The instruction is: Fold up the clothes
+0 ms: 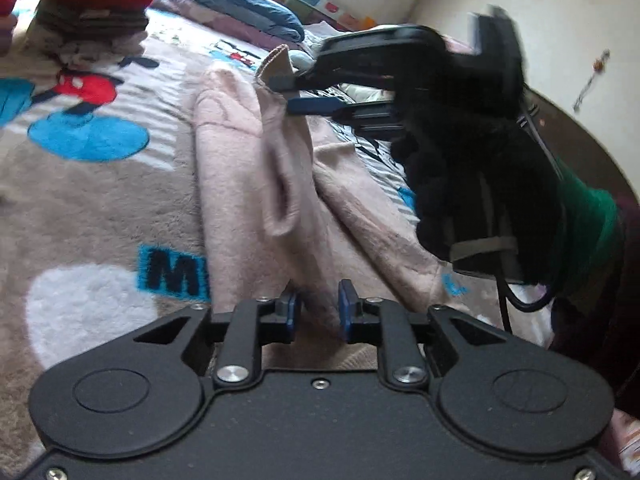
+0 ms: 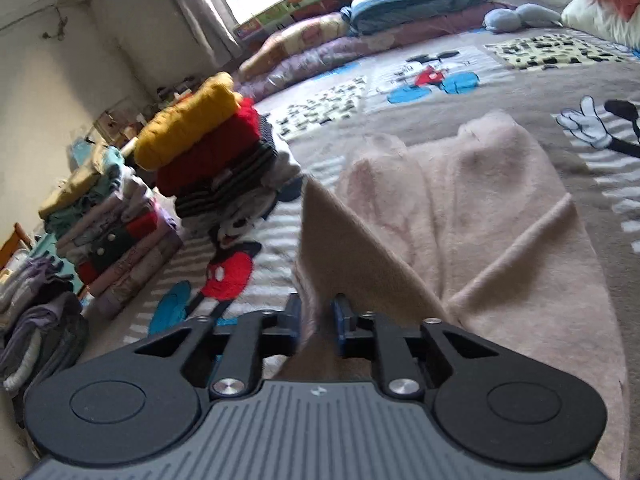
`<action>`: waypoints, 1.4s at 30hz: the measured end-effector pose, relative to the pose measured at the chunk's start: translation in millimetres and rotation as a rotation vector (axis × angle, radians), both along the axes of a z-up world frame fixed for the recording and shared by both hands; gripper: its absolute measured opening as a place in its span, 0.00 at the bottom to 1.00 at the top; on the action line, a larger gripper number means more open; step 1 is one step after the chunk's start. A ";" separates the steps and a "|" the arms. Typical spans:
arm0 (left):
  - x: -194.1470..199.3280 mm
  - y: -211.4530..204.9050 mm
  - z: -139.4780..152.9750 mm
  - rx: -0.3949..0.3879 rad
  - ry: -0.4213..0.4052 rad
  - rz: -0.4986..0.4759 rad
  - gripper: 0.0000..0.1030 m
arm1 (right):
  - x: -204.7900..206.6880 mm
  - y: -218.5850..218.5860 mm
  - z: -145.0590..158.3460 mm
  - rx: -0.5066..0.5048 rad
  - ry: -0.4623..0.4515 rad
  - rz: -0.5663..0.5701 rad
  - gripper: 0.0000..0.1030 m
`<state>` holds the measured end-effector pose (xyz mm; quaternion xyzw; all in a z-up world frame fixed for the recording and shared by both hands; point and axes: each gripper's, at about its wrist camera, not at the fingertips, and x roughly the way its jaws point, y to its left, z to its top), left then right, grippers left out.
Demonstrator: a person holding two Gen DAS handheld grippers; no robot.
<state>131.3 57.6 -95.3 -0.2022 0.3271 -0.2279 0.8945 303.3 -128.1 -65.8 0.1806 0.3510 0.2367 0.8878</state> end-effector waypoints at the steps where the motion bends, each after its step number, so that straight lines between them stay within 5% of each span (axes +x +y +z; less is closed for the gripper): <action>1: -0.3 2.3 -0.2 -0.011 0.003 0.006 0.21 | -1.4 -2.4 3.0 0.005 -0.020 0.004 0.29; 5: -1.4 11.8 -0.6 -0.054 0.013 0.044 0.33 | -1.2 -17.2 11.9 0.000 -0.083 0.010 0.34; 12: 7.1 33.4 -6.6 -0.196 0.077 0.111 0.34 | 21.1 -21.3 -1.0 -0.132 -0.080 0.040 0.35; 19: 10.2 31.3 -12.0 -0.218 0.119 0.103 0.16 | 45.6 -6.7 -24.4 -0.173 -0.074 0.134 0.42; 23: 11.6 27.3 -13.1 -0.228 0.128 0.059 0.08 | 57.5 -16.5 -35.8 -0.131 0.044 0.179 0.16; 33: 12.9 29.3 -23.2 -0.259 0.196 0.047 0.07 | 61.9 -16.9 -39.6 -0.148 0.039 0.180 0.11; 38: 11.7 32.1 -21.5 -0.251 0.200 0.013 0.08 | 62.4 -1.1 -41.5 -0.264 0.012 0.208 0.12; 42: -1.4 37.0 -1.5 -0.163 0.126 -0.038 0.25 | 55.8 3.5 -27.3 -0.318 -0.043 0.210 0.20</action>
